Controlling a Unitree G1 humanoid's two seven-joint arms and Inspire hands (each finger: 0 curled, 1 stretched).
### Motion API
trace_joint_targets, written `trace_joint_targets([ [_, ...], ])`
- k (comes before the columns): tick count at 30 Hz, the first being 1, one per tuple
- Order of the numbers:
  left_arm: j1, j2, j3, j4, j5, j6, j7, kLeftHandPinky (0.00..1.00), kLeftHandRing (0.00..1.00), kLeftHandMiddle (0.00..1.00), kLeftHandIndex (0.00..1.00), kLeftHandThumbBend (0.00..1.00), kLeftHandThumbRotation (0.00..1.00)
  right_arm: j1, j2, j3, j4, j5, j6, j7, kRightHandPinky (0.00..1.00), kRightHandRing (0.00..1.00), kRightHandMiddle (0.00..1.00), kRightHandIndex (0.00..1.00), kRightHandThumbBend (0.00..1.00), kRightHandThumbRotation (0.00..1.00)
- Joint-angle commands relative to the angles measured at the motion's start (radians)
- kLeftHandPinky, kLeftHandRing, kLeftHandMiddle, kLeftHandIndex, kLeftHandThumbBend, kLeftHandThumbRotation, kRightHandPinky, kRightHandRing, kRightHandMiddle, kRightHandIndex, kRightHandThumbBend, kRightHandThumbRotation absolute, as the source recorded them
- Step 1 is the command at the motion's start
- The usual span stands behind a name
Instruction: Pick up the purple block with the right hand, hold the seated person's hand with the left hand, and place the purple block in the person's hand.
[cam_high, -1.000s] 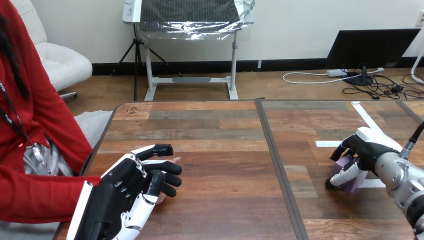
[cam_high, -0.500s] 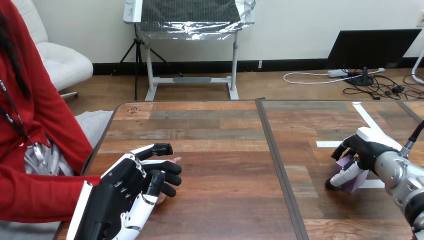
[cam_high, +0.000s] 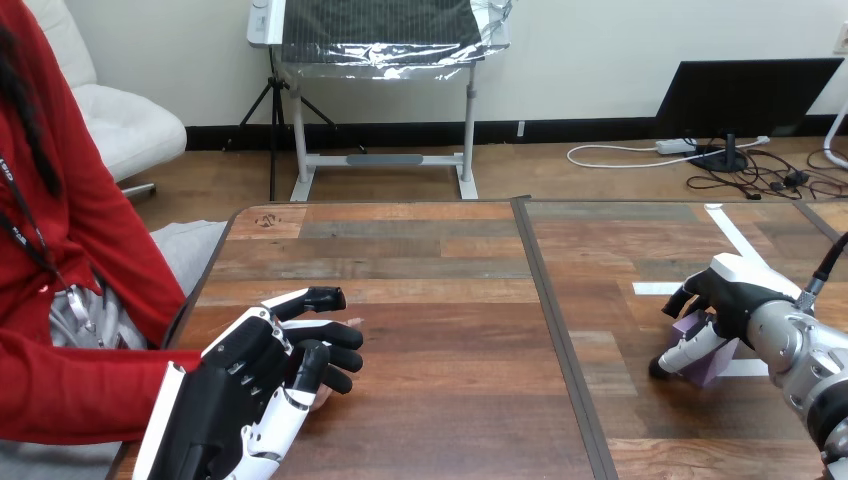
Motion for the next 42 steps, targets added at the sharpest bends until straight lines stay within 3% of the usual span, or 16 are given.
trace_joint_targets([
  [1, -0.032, -0.019, 0.002, -0.031, 0.002, -0.019, 0.001, 0.49, 0.57, 0.6, 0.69, 0.35, 0.53, -0.041, -0.001, 0.021, -0.005, -0.017, 0.014, -0.01, 0.71, 0.8, 0.77, 0.75, 0.83, 0.16],
  [8, -0.034, -0.019, 0.003, -0.027, 0.001, -0.021, 0.0, 0.49, 0.56, 0.6, 0.68, 0.35, 0.53, -0.047, -0.001, 0.028, -0.003, -0.023, 0.027, -0.006, 0.73, 0.82, 0.79, 0.75, 0.83, 0.17],
  [14, -0.034, -0.016, 0.002, -0.029, -0.002, -0.018, -0.003, 0.49, 0.56, 0.6, 0.68, 0.36, 0.53, -0.053, -0.002, 0.026, -0.001, -0.015, 0.034, 0.003, 0.71, 0.8, 0.78, 0.75, 0.82, 0.12],
  [21, -0.035, -0.015, 0.002, -0.031, -0.007, -0.014, -0.006, 0.49, 0.57, 0.61, 0.68, 0.35, 0.53, -0.058, 0.0, 0.007, -0.001, 0.008, 0.045, 0.02, 0.48, 0.57, 0.65, 0.75, 0.81, 0.03],
  [27, -0.036, -0.016, 0.003, -0.032, -0.01, -0.011, -0.006, 0.49, 0.57, 0.61, 0.68, 0.35, 0.53, -0.064, -0.001, 0.001, -0.002, 0.019, 0.05, 0.042, 0.42, 0.5, 0.62, 0.75, 0.8, 0.01],
  [42, -0.036, -0.017, 0.003, -0.035, -0.009, -0.003, -0.003, 0.5, 0.57, 0.6, 0.68, 0.36, 0.53, -0.073, -0.003, -0.007, -0.005, 0.02, 0.066, 0.067, 0.41, 0.52, 0.64, 0.78, 0.77, 0.0],
])
